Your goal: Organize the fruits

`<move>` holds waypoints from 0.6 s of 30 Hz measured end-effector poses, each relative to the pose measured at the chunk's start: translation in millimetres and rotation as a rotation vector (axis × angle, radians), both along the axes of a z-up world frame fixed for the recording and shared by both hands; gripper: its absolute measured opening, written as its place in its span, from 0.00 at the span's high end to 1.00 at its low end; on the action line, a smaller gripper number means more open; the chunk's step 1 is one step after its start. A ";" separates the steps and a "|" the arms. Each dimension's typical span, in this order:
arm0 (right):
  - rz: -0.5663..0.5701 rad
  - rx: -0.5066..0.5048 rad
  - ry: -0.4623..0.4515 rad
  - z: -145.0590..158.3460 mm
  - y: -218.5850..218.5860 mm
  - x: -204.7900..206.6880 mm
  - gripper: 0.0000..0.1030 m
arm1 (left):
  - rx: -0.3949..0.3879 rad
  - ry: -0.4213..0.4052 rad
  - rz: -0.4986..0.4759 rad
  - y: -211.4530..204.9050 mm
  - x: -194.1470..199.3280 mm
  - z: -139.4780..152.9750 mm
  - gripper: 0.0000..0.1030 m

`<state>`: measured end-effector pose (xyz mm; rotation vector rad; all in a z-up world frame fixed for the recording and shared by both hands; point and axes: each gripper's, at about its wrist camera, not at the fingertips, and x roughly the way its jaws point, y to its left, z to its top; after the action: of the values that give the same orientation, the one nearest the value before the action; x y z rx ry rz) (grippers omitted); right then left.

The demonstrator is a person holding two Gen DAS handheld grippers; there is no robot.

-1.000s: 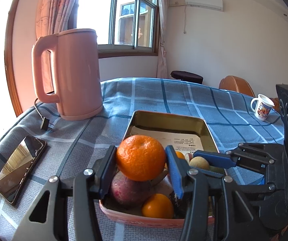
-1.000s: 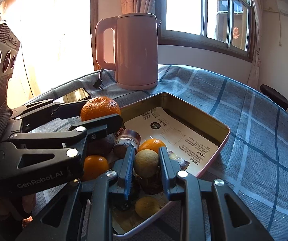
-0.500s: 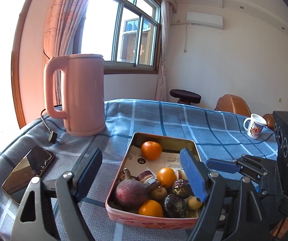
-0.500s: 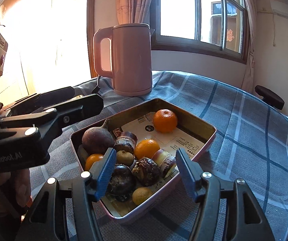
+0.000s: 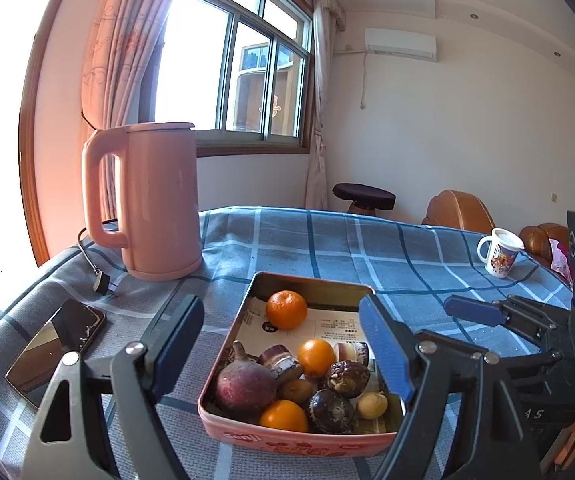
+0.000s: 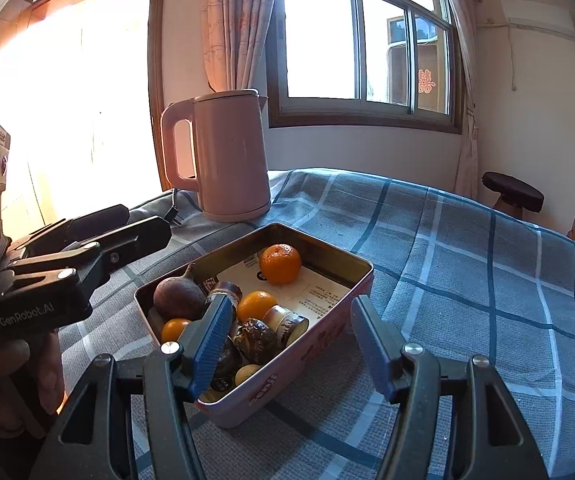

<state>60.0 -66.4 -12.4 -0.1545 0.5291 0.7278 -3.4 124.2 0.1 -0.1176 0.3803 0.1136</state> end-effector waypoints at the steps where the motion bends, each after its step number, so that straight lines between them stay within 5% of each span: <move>1: -0.006 0.004 -0.001 0.3 -2.0 0.5 0.38 | 0.001 0.001 0.000 -0.5 0.2 0.0 0.20; 18: -0.047 0.046 -0.020 7.1 -18.8 -2.6 0.38 | 0.018 0.003 -0.002 -7.5 0.6 -1.0 0.14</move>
<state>57.4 -85.2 -5.3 -0.1059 0.4945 0.6909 -2.8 116.8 -0.8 -0.0992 0.3825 0.1150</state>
